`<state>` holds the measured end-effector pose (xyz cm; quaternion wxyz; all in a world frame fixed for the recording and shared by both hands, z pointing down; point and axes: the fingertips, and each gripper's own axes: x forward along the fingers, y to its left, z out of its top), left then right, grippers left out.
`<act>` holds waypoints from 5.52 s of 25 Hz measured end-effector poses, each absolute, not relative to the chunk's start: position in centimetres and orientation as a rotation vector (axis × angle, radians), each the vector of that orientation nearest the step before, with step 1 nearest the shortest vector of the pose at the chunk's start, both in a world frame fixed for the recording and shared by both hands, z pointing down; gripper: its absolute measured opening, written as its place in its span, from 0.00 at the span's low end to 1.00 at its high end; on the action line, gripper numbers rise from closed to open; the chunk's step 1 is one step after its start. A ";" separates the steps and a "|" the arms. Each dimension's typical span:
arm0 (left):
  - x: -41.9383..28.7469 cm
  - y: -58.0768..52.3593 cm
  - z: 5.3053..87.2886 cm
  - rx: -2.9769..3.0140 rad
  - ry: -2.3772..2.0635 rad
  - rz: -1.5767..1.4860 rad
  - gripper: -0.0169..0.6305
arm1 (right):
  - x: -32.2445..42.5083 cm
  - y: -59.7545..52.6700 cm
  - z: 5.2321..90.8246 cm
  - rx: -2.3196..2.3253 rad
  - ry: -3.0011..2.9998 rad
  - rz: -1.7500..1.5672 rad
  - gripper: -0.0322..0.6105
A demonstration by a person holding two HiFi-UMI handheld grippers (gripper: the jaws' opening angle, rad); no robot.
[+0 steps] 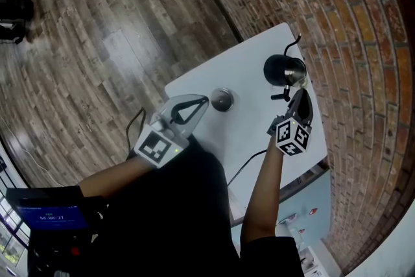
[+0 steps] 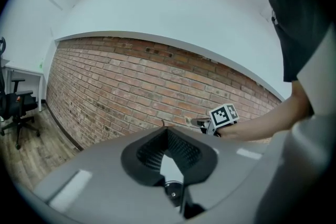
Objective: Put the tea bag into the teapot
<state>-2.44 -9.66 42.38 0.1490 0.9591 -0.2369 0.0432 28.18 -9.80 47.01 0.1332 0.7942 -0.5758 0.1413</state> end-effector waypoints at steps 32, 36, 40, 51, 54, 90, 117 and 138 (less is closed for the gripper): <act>-2.8 -10.3 42.3 2.721 -0.735 0.119 0.03 | 29.5 -11.9 47.4 2.276 -1.688 0.411 0.06; -2.9 -10.3 42.2 2.717 -0.749 0.108 0.03 | 29.4 -12.1 47.3 2.273 -1.696 0.399 0.06; -3.0 -10.2 42.2 2.723 -0.752 0.100 0.03 | 29.2 -12.5 47.5 2.268 -1.703 0.399 0.06; -3.5 -8.8 42.8 2.643 -0.737 0.104 0.03 | 30.4 -12.7 47.9 2.299 -1.668 0.420 0.14; -3.6 -8.5 43.2 2.638 -0.733 0.123 0.03 | 30.6 -12.7 47.7 2.321 -1.662 0.432 0.21; -1.2 -4.0 41.2 2.700 -0.682 0.057 0.03 | 26.7 -4.4 42.6 2.276 -1.787 0.282 0.05; 13.4 6.3 36.4 2.897 -0.035 0.015 0.03 | 26.6 14.0 35.7 2.510 -1.437 0.167 0.05; 19.3 11.9 35.1 2.989 0.142 0.028 0.03 | 25.9 25.3 35.2 2.693 -1.280 0.249 0.05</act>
